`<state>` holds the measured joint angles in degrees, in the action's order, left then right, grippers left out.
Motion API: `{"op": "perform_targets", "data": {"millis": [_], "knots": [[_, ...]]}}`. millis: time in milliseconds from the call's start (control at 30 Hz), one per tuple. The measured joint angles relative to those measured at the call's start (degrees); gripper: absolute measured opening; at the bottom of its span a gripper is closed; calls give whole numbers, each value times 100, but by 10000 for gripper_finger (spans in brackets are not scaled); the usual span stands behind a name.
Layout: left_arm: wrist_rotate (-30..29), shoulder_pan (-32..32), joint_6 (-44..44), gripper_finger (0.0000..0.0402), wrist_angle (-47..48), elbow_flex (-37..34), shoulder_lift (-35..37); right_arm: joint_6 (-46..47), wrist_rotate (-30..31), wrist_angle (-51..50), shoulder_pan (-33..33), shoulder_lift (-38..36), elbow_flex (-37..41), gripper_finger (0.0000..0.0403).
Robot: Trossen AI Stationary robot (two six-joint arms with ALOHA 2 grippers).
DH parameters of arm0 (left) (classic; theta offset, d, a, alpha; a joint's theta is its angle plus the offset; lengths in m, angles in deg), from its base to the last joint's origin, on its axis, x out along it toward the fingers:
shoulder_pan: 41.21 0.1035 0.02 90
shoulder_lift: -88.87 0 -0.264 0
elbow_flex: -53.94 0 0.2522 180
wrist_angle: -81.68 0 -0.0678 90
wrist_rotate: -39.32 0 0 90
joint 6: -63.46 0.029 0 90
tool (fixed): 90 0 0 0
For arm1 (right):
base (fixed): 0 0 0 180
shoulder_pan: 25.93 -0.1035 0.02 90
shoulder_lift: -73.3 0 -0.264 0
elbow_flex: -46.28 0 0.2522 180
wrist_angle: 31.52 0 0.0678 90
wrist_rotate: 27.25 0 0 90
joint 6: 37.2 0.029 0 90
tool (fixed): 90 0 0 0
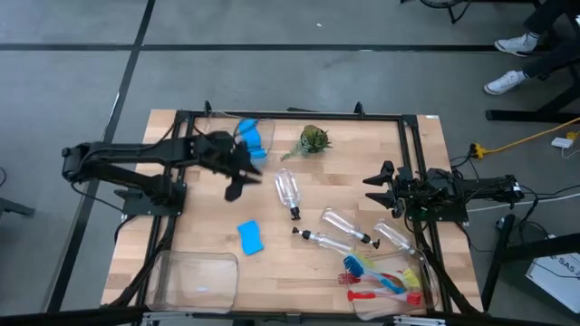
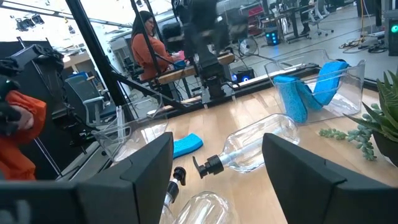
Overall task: Pick & Place Kitchen Sink Supplies
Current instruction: Put the blue sponge into the top transparent bin
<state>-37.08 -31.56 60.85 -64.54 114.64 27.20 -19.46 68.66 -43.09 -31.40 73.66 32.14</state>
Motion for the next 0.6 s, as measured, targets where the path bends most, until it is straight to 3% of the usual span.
{"op": "perform_targets", "data": {"millis": [167, 367, 600], "knots": [[-56, -748, -515, 113, 848, -7, -350, 0, -2, -2, -1, 0, 0, 245], [-55, -1479, -770, 113, 843, -9, -833, 0, 0, 0, 0, 0, -2, 245], [-155, -1707, -836, 114, 814, -19, -1097, -1, 0, 0, -1, 0, -1, 245]]}}
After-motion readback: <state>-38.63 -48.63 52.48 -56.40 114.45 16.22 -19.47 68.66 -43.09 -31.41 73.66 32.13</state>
